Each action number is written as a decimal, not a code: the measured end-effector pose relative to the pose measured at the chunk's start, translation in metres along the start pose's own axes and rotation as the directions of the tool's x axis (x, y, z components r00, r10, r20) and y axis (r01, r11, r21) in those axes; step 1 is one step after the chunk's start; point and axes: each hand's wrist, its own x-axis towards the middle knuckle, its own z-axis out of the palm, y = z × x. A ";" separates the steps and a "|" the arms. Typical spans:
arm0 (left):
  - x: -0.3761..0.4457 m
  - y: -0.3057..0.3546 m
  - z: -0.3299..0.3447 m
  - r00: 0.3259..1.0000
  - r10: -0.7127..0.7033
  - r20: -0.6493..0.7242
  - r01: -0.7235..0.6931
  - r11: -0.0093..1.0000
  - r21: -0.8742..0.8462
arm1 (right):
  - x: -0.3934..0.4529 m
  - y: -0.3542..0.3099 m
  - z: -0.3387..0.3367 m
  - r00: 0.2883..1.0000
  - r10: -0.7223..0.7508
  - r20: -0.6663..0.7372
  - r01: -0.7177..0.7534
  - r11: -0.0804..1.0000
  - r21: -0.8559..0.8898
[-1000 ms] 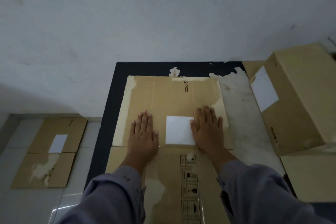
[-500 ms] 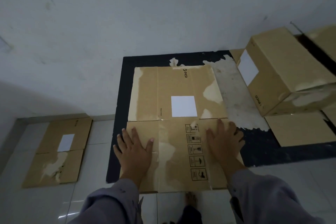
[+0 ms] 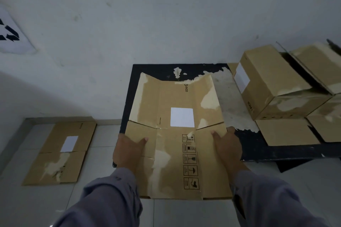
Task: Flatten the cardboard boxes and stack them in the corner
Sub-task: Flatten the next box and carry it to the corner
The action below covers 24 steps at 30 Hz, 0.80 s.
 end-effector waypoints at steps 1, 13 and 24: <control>-0.006 0.001 -0.006 1.000 0.003 -0.015 -0.003 1.000 -0.004 | -0.003 -0.002 -0.005 1.000 -0.017 -0.003 0.017 1.000 0.005; -0.060 -0.032 -0.102 0.968 -0.122 -0.220 0.066 0.967 -0.247 | -0.050 -0.073 -0.032 0.958 -0.288 0.012 0.281 0.944 0.171; -0.036 -0.126 -0.209 0.873 -0.278 -0.401 0.179 0.947 -0.269 | -0.137 -0.190 0.049 0.893 -0.436 0.109 0.411 0.890 0.198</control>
